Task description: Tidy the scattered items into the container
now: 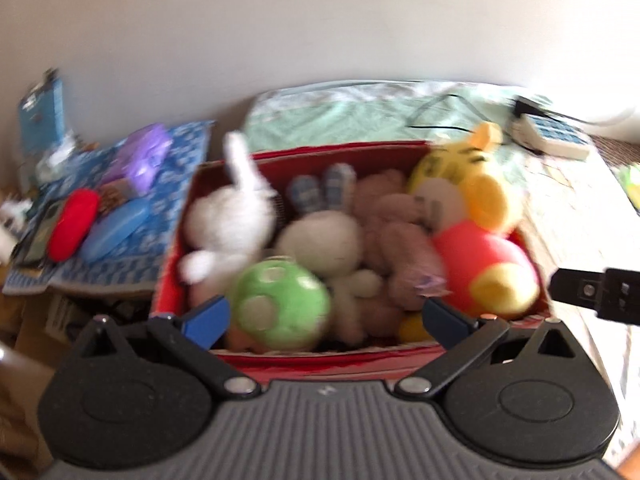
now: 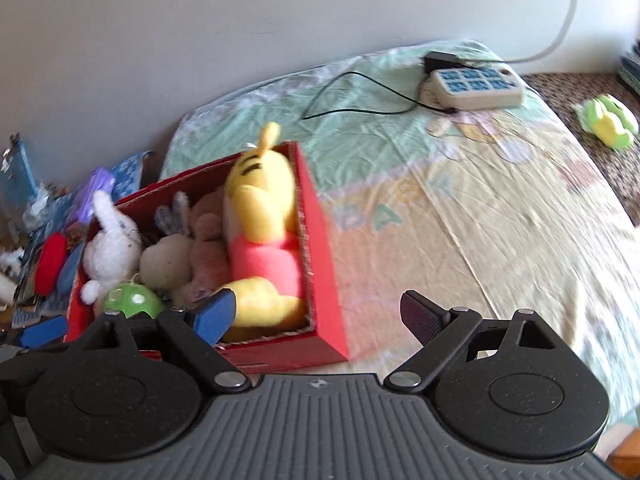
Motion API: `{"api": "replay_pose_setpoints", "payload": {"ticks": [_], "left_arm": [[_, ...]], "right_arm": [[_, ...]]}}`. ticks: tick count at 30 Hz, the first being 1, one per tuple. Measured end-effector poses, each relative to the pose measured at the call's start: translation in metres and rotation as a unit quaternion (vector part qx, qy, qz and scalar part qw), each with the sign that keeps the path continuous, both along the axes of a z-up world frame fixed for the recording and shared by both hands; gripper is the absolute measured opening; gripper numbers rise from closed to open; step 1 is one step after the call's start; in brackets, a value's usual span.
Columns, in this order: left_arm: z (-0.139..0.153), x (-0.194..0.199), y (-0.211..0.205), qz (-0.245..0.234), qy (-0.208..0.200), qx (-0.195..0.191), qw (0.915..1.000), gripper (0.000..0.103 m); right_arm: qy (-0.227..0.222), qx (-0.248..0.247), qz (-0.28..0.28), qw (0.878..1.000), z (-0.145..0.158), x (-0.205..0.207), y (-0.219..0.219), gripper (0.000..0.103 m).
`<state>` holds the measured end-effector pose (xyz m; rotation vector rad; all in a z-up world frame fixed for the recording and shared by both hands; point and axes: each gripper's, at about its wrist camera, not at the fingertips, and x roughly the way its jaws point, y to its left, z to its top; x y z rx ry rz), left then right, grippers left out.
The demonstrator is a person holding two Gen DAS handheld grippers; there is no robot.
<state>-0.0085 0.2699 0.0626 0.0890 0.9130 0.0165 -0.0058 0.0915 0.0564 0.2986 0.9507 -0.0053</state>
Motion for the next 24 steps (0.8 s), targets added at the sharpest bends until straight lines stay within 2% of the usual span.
{"api": "replay_pose_setpoints", "payload": {"ticks": [7, 12, 17, 24], "left_arm": [[-0.006, -0.007, -0.031, -0.075, 0.009, -0.001, 0.9972, 0.102], [-0.008, -0.011, -0.046, -0.1, 0.011, 0.0, 0.9949, 0.102], [-0.007, -0.01, -0.052, -0.092, 0.011, 0.005, 0.9957, 0.102], [-0.001, -0.005, -0.033, -0.042, 0.01, 0.008, 0.999, 0.102]], "right_arm": [[-0.01, -0.009, -0.079, 0.997, -0.003, -0.027, -0.023, 0.089], [-0.008, -0.014, -0.108, 0.994, -0.009, -0.04, -0.038, 0.083], [-0.003, -0.008, -0.109, 0.994, -0.013, -0.042, -0.042, 0.082], [-0.009, -0.012, -0.054, 0.998, -0.003, -0.029, -0.027, 0.082]]}}
